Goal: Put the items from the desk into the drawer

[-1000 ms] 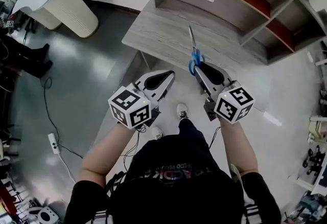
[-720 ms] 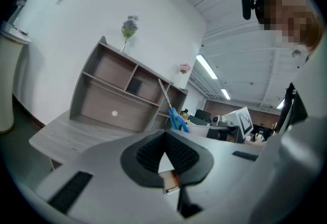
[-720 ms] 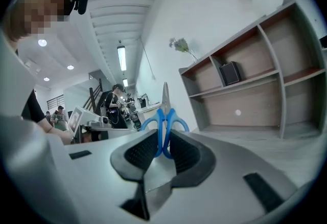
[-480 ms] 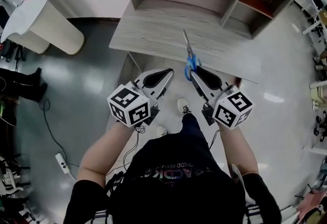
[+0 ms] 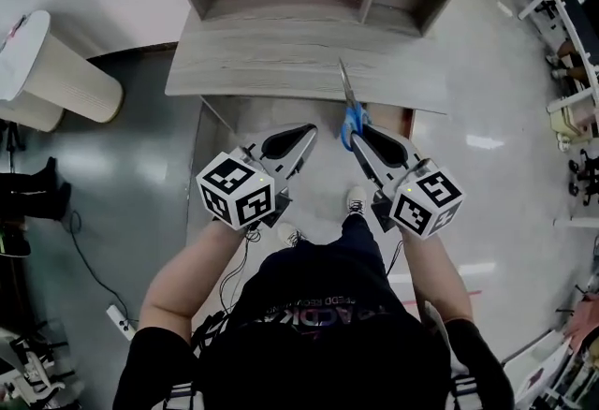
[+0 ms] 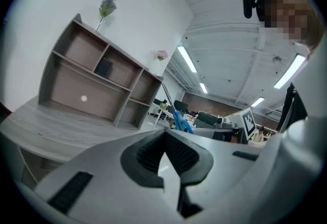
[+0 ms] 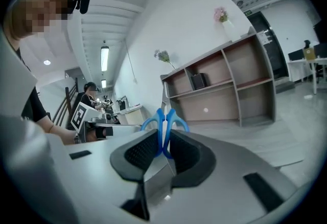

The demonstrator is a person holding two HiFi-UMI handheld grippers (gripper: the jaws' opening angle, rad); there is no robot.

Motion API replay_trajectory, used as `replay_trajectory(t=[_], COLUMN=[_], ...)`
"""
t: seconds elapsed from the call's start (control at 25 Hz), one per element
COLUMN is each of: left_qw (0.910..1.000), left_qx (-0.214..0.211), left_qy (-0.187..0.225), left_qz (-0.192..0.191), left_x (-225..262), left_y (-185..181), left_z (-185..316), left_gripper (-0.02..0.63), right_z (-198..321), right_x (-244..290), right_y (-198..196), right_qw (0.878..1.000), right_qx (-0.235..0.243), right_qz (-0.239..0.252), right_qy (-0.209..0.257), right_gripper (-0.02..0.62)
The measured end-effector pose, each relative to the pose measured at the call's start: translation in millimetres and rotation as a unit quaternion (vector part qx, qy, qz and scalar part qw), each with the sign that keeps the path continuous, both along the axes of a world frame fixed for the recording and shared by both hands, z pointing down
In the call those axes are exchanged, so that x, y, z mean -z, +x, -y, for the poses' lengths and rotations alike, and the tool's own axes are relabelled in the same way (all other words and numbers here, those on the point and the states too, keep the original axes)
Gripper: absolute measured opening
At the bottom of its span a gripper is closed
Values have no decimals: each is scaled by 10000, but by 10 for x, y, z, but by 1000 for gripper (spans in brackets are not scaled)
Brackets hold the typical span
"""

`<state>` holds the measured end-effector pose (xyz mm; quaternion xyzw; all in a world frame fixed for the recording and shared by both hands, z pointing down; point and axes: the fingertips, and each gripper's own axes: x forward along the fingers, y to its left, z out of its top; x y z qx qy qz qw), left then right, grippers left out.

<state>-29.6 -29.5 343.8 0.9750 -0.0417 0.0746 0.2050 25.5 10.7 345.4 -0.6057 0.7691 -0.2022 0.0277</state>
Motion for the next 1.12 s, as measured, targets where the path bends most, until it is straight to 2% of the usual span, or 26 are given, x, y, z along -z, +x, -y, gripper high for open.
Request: replay_trajectory(t=[0.2,0.48,0.8,1.12], left_qw=[9996,9989,9977,9956], left_qx=[-272,-420,-451,-415], left_qy=[-36,-101,-55,-323], left_qz=[19,199,495,774], left_x=[-55,-193,-384,-661], left_y=[328,762,1003,1105], left_z=[-209,-426,-501,-536], left_gripper=[3,3,3,3], right_z=[-287,-547,-641,-687], right_x=[-118,-291,-622,-970], right_y=[388,904,1313,1455], right_qw=[9991,9973,9941,9911], right_qx=[-392,-628,-852,-878], right_qz=[22,47,135,73], right_qy=[-171,-377,-660,-994], right_gripper=[87,87,87,87])
